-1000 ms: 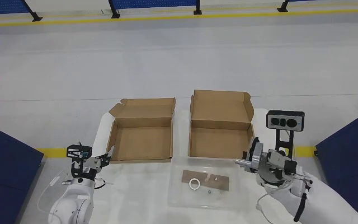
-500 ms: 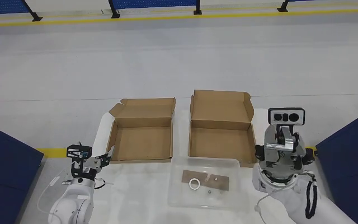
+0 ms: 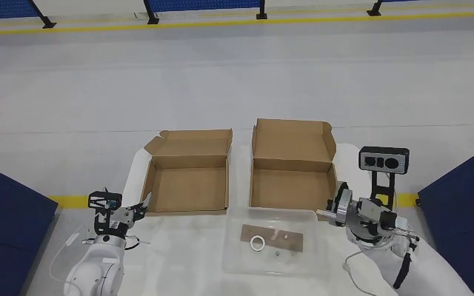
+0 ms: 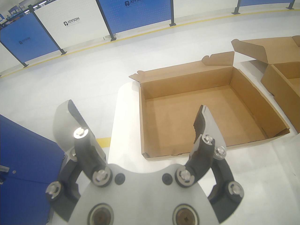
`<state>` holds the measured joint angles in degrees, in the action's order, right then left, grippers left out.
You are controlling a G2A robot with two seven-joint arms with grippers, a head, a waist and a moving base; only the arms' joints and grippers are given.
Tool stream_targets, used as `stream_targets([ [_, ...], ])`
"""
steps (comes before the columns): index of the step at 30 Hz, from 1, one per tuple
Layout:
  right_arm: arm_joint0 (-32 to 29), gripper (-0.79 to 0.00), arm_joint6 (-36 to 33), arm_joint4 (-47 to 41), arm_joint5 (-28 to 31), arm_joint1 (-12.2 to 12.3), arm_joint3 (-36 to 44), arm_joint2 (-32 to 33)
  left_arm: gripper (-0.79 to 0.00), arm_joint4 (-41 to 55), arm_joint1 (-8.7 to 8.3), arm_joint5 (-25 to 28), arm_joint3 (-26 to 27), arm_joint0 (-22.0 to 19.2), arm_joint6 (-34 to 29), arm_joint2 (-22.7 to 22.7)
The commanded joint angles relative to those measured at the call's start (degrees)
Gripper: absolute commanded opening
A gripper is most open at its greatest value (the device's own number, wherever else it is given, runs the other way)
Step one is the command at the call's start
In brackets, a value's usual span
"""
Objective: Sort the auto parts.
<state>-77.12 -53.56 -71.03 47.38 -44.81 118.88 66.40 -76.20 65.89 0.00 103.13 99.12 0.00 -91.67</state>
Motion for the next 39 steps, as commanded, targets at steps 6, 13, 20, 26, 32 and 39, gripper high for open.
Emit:
stream_targets([
  [6,-2.2,-0.785,-2.2,-5.9,-0.1,-1.1,1.7,1.4,0.0,0.0,0.0,0.0,0.0,0.0,0.0,0.0],
  [13,-3.1,-0.785,-5.6,-13.0,-2.3,-2.7,3.4,2.9,0.0,0.0,0.0,0.0,0.0,0.0,0.0,0.0],
  [20,-4.1,-0.785,-8.5,-16.4,-5.2,-4.8,4.1,5.0,0.0,0.0,0.0,0.0,0.0,0.0,0.0,0.0],
  [26,-5.2,-0.785,-10.3,-16.8,-7.0,-6.5,3.9,6.8,0.0,0.0,0.0,0.0,0.0,0.0,0.0,0.0],
  [32,-6.2,-0.785,-11.8,-16.9,-8.4,-8.2,3.7,8.3,0.0,0.0,0.0,0.0,0.0,0.0,0.0,0.0],
  [39,-7.6,-0.785,-12.1,-11.5,-8.8,-9.6,2.3,10.2,0.0,0.0,0.0,0.0,0.0,0.0,0.0,0.0],
])
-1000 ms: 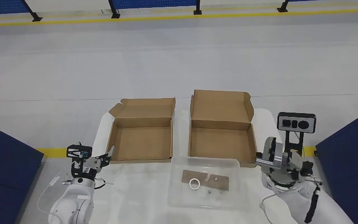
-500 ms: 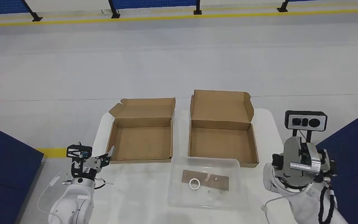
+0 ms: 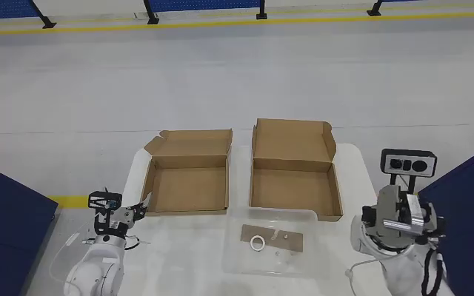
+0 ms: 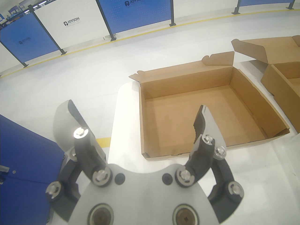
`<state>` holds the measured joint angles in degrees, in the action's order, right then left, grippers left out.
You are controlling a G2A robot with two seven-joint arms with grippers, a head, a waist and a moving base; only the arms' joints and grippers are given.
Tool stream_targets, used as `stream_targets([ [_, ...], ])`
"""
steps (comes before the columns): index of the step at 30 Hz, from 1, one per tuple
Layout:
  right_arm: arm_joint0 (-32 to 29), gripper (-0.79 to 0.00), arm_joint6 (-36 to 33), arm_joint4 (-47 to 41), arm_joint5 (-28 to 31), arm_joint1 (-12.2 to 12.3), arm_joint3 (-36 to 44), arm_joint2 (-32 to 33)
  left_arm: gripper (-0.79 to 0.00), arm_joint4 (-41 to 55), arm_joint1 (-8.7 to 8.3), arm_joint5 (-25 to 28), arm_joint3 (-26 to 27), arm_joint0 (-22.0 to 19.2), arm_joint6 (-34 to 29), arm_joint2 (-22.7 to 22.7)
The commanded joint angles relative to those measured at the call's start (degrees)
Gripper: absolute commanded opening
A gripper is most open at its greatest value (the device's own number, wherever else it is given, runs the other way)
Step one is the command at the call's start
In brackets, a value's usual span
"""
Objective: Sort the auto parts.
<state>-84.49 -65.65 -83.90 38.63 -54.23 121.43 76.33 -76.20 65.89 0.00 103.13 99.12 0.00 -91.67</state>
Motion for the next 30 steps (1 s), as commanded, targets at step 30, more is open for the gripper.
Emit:
stream_targets([
  [30,-2.5,-0.785,0.8,5.0,-2.5,-3.7,-0.2,2.7,0.0,0.0,0.0,0.0,0.0,0.0,0.0,0.0],
])
